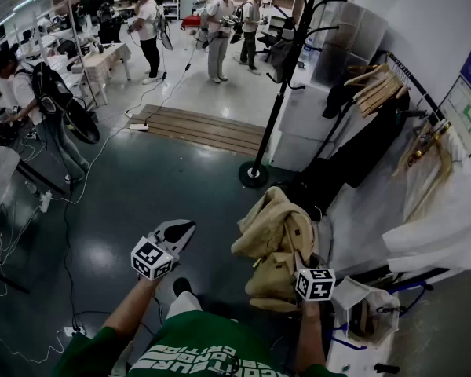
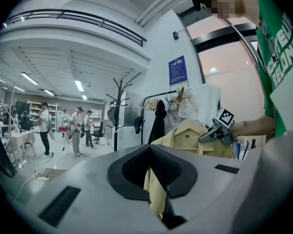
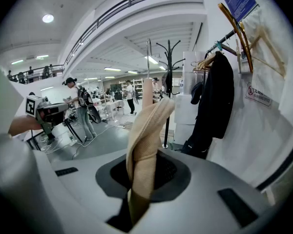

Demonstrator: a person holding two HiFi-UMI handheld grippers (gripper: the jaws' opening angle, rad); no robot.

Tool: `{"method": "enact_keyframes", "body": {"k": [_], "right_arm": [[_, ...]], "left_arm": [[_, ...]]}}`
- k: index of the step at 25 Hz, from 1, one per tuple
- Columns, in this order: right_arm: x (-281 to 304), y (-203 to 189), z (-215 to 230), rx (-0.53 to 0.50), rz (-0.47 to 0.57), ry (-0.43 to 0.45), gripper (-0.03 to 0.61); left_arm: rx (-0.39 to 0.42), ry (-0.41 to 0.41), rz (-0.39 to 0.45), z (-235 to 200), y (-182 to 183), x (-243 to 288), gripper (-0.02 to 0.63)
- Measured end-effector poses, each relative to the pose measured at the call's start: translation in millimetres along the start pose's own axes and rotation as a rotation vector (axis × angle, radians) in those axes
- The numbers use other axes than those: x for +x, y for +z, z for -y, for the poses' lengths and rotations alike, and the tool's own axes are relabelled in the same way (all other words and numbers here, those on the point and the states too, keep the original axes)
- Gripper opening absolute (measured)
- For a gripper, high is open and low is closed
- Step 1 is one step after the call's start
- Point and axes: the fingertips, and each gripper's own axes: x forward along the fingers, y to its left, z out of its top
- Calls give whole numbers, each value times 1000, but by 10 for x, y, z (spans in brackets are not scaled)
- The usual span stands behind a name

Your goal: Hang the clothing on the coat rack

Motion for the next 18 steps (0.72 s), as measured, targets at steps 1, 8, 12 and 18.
{"method": "enact_keyframes", "body": {"k": [1,8,12,18], "right_arm": [[5,-1,-2,0,-2,1,44],[30,33,8,-10,-9,11,44],[36,58,31,19,-5,24,44],[14,102,85,15,-2,30,44]], "left_arm": [[1,2,0,-5,-3,-10,3],[-2,14,-4,-25,-4,-34,3],[3,19,-2,-30,14,-24,3],[2,29,7,-13,22,14,3]]}}
